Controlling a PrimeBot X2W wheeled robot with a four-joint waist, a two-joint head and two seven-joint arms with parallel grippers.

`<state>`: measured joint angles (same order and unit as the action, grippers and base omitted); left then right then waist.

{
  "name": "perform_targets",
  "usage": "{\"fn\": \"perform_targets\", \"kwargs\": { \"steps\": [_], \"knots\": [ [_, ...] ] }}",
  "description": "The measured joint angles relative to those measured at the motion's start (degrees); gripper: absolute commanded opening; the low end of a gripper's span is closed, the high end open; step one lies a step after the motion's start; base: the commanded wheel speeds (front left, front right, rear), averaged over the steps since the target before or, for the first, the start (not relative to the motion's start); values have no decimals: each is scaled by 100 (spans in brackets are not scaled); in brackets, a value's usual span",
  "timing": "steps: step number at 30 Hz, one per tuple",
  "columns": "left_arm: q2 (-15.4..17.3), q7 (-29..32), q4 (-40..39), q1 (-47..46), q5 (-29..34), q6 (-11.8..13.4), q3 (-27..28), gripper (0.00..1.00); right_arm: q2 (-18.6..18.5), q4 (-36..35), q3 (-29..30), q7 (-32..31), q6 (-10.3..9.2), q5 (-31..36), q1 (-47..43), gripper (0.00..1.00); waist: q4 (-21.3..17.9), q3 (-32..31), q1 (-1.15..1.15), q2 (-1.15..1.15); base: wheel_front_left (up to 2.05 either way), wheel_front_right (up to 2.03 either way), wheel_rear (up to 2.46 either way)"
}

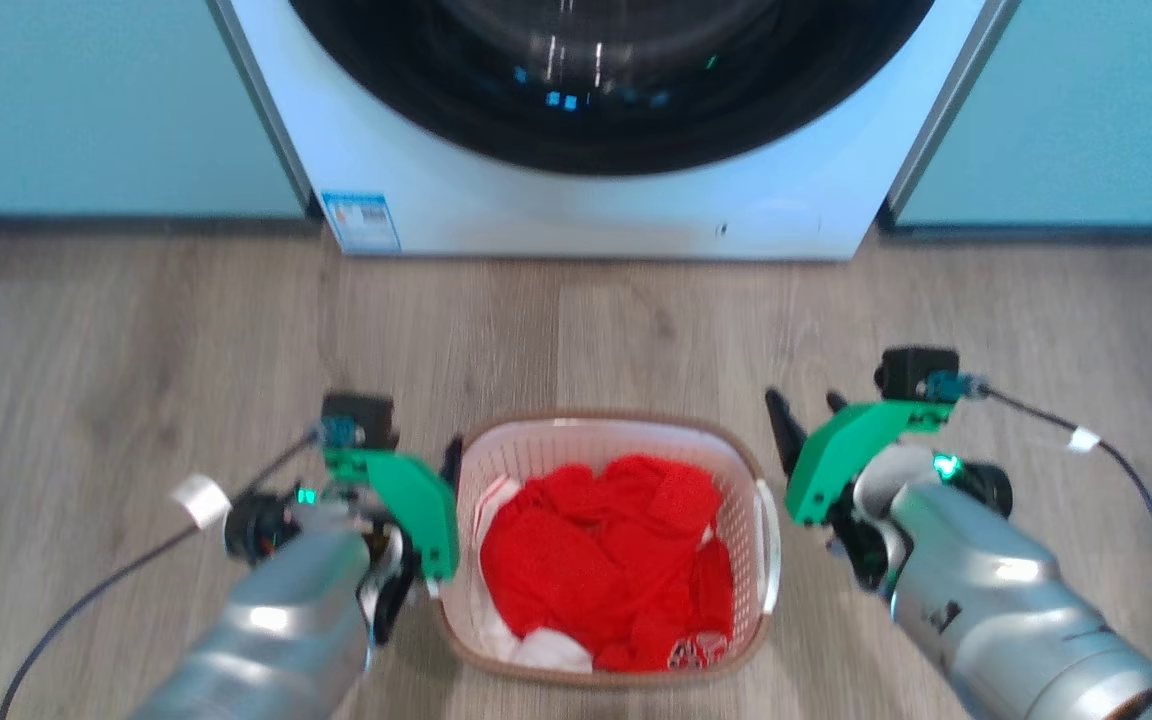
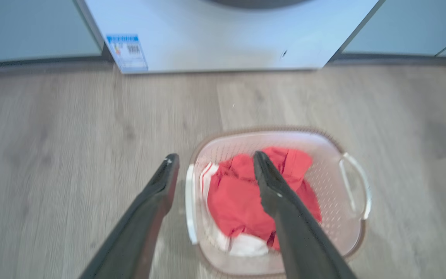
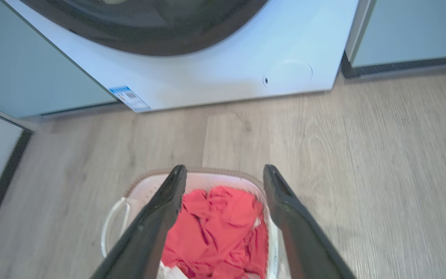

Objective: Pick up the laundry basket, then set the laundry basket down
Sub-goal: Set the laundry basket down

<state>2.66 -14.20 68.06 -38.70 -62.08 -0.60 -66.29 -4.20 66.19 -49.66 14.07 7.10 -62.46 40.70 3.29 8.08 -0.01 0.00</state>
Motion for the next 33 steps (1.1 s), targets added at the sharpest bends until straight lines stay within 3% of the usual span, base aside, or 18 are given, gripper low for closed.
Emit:
{"fn": "perform_targets", "kwargs": {
  "steps": [5,11,16,20,28,33],
  "knots": [
    [495,-9,-1664,163,1179,641,1396,100,-322,-1232,1203,16,0,1089,-214,100,10,-525,0,0,0,0,0],
    [792,-9,-3649,1665,3031,1180,2953,100,-294,-2888,2866,18,0,2904,-1561,100,10,-858,0,0,0,0,0],
    [526,-18,-5196,2555,4162,1165,4187,100,-26,-4089,3565,18,0,3906,-2465,100,1,-950,0,0,0,0,0],
    [203,-27,-5926,3098,4686,928,4878,100,49,-4821,3795,23,0,4387,-2988,100,15,-982,0,0,0,0,0],
    [56,-33,-5987,3778,5061,594,5256,100,92,-5466,4128,23,0,4475,-3640,100,19,-999,0,0,0,0,0],
    [47,-33,-5678,3899,5130,564,5228,100,104,-5454,4227,23,0,4526,-3840,100,6,-1044,0,0,0,0,0]
  ]
}}
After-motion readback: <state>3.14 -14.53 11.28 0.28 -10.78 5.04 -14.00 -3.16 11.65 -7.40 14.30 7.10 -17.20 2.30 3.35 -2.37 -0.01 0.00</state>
